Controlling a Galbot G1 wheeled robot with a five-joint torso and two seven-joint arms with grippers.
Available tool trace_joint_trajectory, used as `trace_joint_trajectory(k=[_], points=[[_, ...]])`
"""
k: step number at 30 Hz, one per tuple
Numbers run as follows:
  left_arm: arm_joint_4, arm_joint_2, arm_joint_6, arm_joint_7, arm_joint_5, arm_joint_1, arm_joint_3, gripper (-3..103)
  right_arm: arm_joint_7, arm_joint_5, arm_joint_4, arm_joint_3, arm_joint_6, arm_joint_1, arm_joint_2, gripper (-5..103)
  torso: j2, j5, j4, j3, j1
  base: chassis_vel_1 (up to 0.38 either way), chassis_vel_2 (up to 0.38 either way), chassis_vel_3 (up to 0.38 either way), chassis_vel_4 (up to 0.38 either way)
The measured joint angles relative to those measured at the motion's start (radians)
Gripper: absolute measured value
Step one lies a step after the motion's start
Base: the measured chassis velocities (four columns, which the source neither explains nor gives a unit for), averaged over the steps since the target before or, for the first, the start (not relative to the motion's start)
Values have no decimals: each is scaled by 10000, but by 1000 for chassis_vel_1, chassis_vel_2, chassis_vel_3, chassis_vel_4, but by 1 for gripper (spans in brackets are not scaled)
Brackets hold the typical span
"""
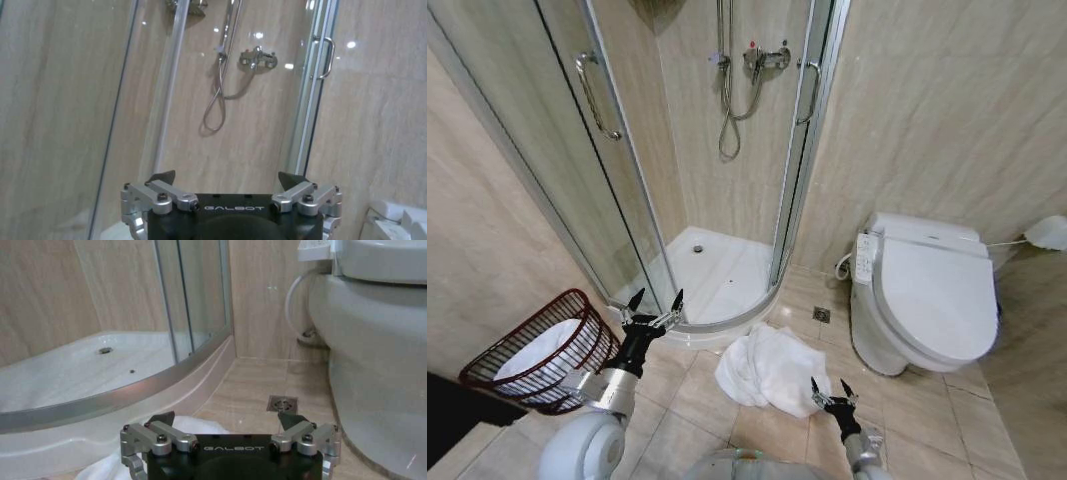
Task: Discard the used towel into the hamper.
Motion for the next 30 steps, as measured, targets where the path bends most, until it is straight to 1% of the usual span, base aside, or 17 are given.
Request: trace_joint_trajectory(k=[9,12,13,16,20,24,30], points=[[0,0,0,0,0,-1,0,100,-130,-279,-361,-58,179,188,-129,100,-326,0,-3,-197,-129,0,0,0,0],[0,0,0,0,0,0,0,100,-41,-353,-574,-76,327,371,-132,100,-443,1,-4,-270,-174,0,0,0,0],[0,0,0,0,0,0,0,100,71,-386,-703,-65,395,543,-116,100,-519,1,0,-314,-205,0,0,0,0],[0,0,0,0,0,0,0,100,100,-389,-767,-72,385,661,-140,100,-616,0,1,-368,-249,0,0,0,0],[0,0,0,0,0,0,0,100,49,-456,-872,-181,359,750,-219,100,-776,0,-4,-461,-315,0,0,0,0],[0,0,0,0,0,0,0,100,344,-625,-1110,-327,392,965,-171,100,-952,2,-3,-573,-379,0,0,0,0],[0,0,0,0,0,0,0,100,420,-990,-1458,-534,367,1247,-154,100,-1180,0,-2,-720,-460,0,0,0,0]])
